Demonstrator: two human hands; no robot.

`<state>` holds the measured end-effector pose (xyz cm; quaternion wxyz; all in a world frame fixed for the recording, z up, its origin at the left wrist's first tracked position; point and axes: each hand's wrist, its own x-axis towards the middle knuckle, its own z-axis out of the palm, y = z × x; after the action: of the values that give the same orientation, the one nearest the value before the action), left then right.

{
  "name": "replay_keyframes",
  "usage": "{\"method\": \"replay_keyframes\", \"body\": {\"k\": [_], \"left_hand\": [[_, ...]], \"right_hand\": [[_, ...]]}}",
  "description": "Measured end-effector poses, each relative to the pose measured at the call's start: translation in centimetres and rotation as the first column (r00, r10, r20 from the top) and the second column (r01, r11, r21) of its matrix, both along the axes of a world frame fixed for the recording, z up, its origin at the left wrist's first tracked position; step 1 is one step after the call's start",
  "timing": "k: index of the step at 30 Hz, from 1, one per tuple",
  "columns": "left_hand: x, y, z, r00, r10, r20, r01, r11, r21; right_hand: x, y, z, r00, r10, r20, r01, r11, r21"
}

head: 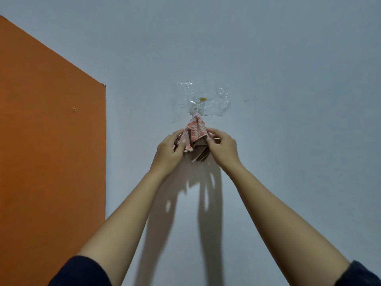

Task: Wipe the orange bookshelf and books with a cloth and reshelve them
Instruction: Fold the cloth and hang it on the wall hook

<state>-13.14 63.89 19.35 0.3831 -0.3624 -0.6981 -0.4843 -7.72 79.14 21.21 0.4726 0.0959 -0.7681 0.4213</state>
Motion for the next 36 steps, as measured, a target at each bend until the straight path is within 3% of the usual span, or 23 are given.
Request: {"method": "replay_keyframes", "body": {"k": [4,9,18,28,36], "left_hand": [[1.2,-1.0,0.0,0.993,0.109,-0.038,-0.113,0.985,-0.133],[1.9,-0.8,0.9,0.994,0.11,0.012,-0.106,0.976,-0.193],[1.0,0.8,2.0,0.993,0.08,0.092,-0.07,0.991,-0.113],[-0.4,1.6,2.1,1.0,-0.026,0.007,0.026,0.999,-0.044],[-0.7,0.7,1.1,1.0,-0.015,-0.005,0.015,1.0,-0.027]], "right_hand": [[1.1,-0.8,-0.5,0.998,-0.05,0.022,0.051,0.999,-0.02],[2.0,-1.7,-0.5,0.994,-0.099,0.044,0.1,0.995,-0.021],[1.3,-1.0,0.6,0.998,-0.068,-0.01,0.068,0.996,0.061],[0.3,-0.3,0.2,0.988,0.145,-0.052,-0.134,0.975,0.178],[0.5,0.2,-1.3,0.98,0.17,-0.105,-0.146,0.968,0.206]]}}
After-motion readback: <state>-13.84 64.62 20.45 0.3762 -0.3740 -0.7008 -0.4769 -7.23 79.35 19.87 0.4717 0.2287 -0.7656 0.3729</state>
